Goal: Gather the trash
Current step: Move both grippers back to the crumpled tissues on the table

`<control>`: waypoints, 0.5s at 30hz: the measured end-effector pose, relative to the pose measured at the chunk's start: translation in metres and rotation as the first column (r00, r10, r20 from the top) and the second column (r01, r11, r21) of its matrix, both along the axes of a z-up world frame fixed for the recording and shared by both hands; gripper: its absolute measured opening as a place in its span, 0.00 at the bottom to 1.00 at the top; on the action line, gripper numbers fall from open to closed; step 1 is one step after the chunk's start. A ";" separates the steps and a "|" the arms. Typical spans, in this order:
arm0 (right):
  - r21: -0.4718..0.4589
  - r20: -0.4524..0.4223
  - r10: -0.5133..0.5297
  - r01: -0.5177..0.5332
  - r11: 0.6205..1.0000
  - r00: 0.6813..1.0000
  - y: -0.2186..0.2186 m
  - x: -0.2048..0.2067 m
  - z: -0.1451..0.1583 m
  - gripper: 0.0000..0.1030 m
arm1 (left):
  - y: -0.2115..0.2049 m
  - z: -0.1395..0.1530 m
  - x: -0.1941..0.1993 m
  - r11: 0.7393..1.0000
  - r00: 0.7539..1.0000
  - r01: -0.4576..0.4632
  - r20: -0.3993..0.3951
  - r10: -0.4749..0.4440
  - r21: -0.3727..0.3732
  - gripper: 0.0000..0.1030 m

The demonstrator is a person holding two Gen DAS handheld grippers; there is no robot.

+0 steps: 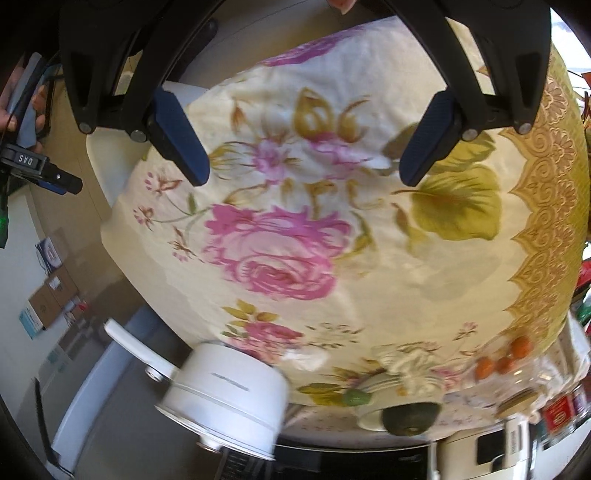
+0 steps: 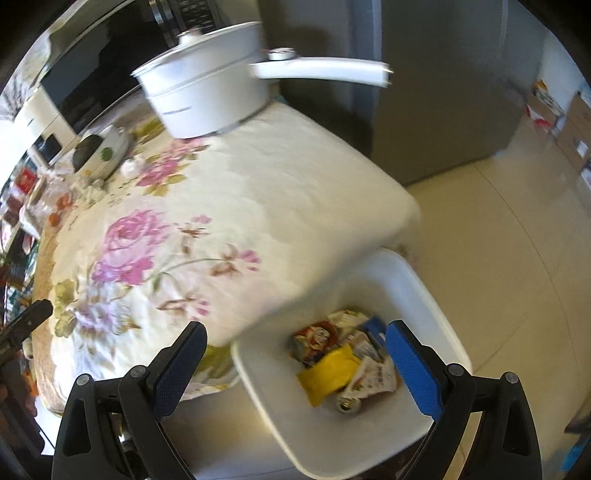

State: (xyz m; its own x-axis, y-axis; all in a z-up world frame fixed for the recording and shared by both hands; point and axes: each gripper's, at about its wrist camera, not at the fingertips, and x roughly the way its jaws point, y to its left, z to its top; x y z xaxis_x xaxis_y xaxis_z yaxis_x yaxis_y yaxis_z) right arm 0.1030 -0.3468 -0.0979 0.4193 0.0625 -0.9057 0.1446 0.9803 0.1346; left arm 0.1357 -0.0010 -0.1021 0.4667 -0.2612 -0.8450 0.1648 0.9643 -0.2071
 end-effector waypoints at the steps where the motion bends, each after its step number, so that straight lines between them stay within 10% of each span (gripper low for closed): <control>1: -0.007 0.002 0.017 -0.017 1.000 1.000 0.009 0.005 0.001 0.96 | 0.006 0.000 0.001 1.000 1.000 -0.007 0.013 0.007 -0.014 0.99; 15: 0.006 0.021 0.157 -0.158 0.987 0.987 0.084 0.075 -0.006 0.96 | 0.064 -0.014 0.065 0.993 0.983 -0.117 0.140 0.118 -0.013 0.99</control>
